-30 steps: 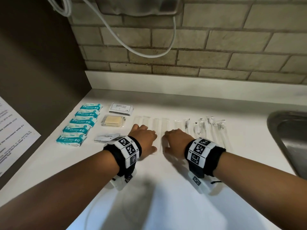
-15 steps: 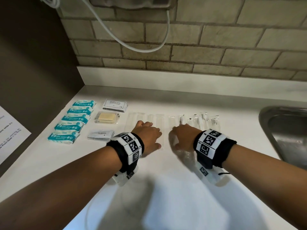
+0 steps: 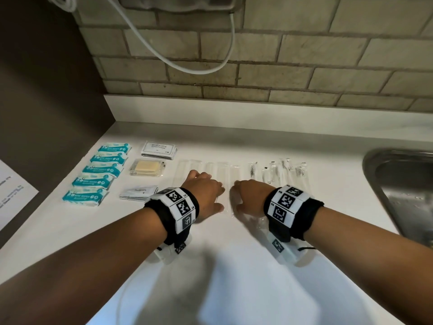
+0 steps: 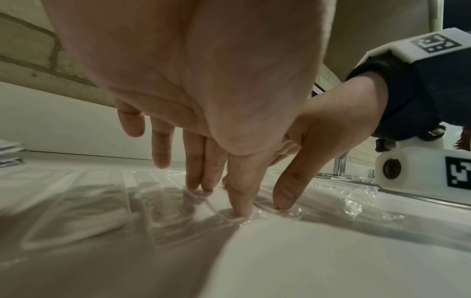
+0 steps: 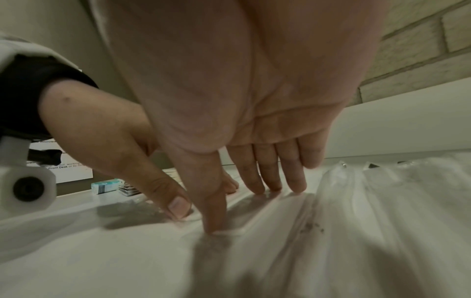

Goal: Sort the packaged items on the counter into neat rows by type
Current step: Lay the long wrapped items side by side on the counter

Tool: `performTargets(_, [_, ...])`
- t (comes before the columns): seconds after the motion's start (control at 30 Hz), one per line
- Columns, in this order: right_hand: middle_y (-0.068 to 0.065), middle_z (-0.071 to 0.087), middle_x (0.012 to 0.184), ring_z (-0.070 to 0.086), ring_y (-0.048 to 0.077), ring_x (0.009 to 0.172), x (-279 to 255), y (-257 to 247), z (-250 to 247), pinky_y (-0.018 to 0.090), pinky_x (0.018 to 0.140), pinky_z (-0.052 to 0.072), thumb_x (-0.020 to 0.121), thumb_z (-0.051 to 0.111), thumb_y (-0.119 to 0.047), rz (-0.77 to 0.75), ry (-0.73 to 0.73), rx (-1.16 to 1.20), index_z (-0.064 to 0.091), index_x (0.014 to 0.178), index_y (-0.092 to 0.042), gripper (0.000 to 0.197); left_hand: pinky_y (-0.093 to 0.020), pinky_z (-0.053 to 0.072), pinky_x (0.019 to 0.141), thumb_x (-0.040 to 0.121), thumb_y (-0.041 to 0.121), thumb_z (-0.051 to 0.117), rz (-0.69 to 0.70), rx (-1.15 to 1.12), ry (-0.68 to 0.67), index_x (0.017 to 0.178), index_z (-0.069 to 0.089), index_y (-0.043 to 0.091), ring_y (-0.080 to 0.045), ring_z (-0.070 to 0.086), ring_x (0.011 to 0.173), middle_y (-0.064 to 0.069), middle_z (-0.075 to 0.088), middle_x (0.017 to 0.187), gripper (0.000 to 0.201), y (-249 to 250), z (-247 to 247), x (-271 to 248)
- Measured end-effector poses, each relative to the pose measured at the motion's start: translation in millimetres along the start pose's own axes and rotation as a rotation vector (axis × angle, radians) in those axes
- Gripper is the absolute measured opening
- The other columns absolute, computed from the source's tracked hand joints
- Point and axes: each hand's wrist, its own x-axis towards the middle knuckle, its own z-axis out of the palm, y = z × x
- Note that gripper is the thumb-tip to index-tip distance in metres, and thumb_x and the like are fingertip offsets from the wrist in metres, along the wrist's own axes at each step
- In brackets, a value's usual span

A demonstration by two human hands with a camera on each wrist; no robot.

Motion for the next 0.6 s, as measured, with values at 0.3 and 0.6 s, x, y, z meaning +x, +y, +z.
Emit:
performTargets(0.3, [0.007,0.067,0.098,0.065,0.024,0.089,1.5,0.4,1.9,0.031,0.076,0.053,0.085,0.063,-0.017,-0.001,0.027,0.002,0.063,0.109,-0.006,0.027,-0.043,0.018,0.108,0.092,0.054,0.046,-0.002,0.007,-0.004,0.133,0.052,0.026,-0.024,0.027,0.142,0.011,0.044,0.148,0.050,0.8,-1.0,1.0])
performTargets(0.6, [0.004,0.060,0.098,0.064,0.024,0.094,4.0,5.2,5.1,0.034,0.079,0.054,0.084,0.063,-0.019,-0.024,0.043,0.005,0.062,0.105,-0.010,0.023,-0.043,0.019,0.106,0.090,0.053,0.049,0.002,-0.012,-0.004,0.119,0.057,0.025,-0.024,0.029,0.140,0.009,0.050,0.142,0.042,0.1,-1.2,3.2])
